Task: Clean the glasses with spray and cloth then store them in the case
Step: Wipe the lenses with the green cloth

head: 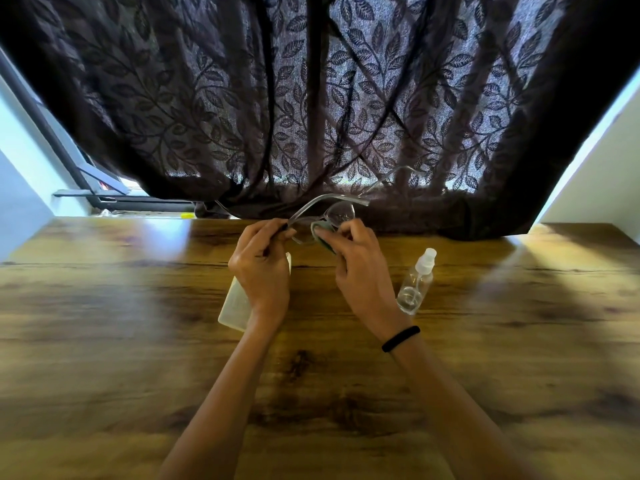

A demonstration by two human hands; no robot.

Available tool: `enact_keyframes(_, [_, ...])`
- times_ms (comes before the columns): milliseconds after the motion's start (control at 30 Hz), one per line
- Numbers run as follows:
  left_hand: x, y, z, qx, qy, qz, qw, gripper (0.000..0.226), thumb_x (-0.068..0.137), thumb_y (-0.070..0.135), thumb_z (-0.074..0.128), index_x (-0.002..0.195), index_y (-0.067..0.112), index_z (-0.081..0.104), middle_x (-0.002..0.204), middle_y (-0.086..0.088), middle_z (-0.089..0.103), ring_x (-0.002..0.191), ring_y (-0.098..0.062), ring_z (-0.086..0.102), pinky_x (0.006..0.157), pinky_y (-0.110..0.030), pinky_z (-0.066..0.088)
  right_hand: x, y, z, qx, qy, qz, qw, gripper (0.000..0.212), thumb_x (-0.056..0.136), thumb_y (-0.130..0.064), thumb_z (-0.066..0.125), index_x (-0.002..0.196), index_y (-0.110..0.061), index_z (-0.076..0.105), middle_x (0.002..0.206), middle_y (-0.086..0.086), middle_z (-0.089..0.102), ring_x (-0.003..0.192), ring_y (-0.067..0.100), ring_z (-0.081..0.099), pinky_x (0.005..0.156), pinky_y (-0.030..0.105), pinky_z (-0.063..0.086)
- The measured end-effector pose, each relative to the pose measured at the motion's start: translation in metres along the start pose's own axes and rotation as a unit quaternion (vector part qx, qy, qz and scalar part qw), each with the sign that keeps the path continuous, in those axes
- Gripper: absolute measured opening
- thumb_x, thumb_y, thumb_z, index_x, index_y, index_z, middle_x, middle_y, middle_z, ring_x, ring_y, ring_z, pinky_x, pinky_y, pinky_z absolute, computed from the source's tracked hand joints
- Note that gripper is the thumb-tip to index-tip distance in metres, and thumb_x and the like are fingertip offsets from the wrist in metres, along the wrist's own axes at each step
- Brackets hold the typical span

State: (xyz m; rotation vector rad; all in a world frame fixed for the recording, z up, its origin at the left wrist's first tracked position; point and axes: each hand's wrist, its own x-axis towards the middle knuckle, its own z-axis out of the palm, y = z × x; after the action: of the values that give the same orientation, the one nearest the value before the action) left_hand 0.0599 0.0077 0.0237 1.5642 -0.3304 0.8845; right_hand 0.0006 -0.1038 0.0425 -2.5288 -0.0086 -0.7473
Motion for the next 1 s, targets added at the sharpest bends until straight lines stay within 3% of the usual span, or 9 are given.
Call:
enact_keyframes(133, [-0.002,0.0,0.001,-0.018,-0.021,-0.006,1.0,0.017,0.077,-0.01,0.064,0.089,-0.001,0.069,0.086,-0.005,0.065,0.074,-0.015,0.066,0.068,-0.025,0.056,0.004,-0.002,-0.001,-0.029,-0.004,-0.001,1.0,0.051,0.087,0.005,0.047,0.132,-0.019,0.047,0.108,0.01,0.046,0.096,0.021,0.042,0.071,0.028,0.048])
enact_keyframes(333, [0.0,0.003,0.003,0.002,-0.005,0.008,1.0,0.019,0.075,-0.012,0.063,0.089,0.0,0.07,0.085,-0.005,0.064,0.075,-0.007,0.061,0.07,-0.011,0.049,0.004,-0.005,0.005,0.049,-0.013,-0.009,0.999,0.046,0.091,0.002,0.044,0.132,-0.018,0.047,0.103,0.011,0.044,0.094,0.021,0.044,0.075,0.021,0.04])
enact_keyframes(600, [0.003,0.005,0.001,0.02,0.008,0.012,1.0,0.017,0.075,-0.013,0.065,0.087,-0.002,0.07,0.084,-0.006,0.063,0.076,-0.005,0.059,0.07,-0.011,0.048,0.004,-0.005,0.006,0.168,-0.006,-0.031,0.985,0.04,0.089,0.006,0.044,0.123,-0.013,0.057,0.095,0.005,0.041,0.082,0.013,0.043,0.069,0.011,0.04])
enact_keyframes(733, [0.005,0.002,-0.001,0.017,0.014,-0.003,1.0,0.022,0.074,-0.018,0.061,0.087,-0.003,0.069,0.083,-0.011,0.064,0.075,0.001,0.06,0.069,-0.009,0.048,-0.002,0.006,0.006,0.154,0.016,-0.008,0.988,0.043,0.086,0.011,0.046,0.119,-0.014,0.06,0.096,0.003,0.042,0.085,0.013,0.046,0.071,0.007,0.041])
enact_keyframes(900, [0.002,0.004,-0.001,0.01,0.015,-0.011,1.0,0.024,0.072,-0.019,0.061,0.087,-0.003,0.069,0.082,-0.008,0.062,0.075,-0.002,0.061,0.07,-0.01,0.049,-0.001,0.009,0.004,0.074,0.027,-0.006,0.997,0.045,0.086,0.009,0.047,0.121,-0.016,0.059,0.097,0.004,0.043,0.086,0.012,0.044,0.071,0.015,0.037])
enact_keyframes(1000, [0.004,0.004,0.0,0.017,0.011,-0.001,1.0,0.022,0.073,-0.017,0.063,0.088,-0.002,0.07,0.083,-0.007,0.063,0.077,-0.001,0.058,0.071,-0.009,0.047,-0.001,0.007,0.004,0.106,0.02,-0.003,0.994,0.042,0.087,0.009,0.047,0.12,-0.014,0.059,0.097,0.005,0.044,0.084,0.01,0.044,0.067,0.01,0.039])
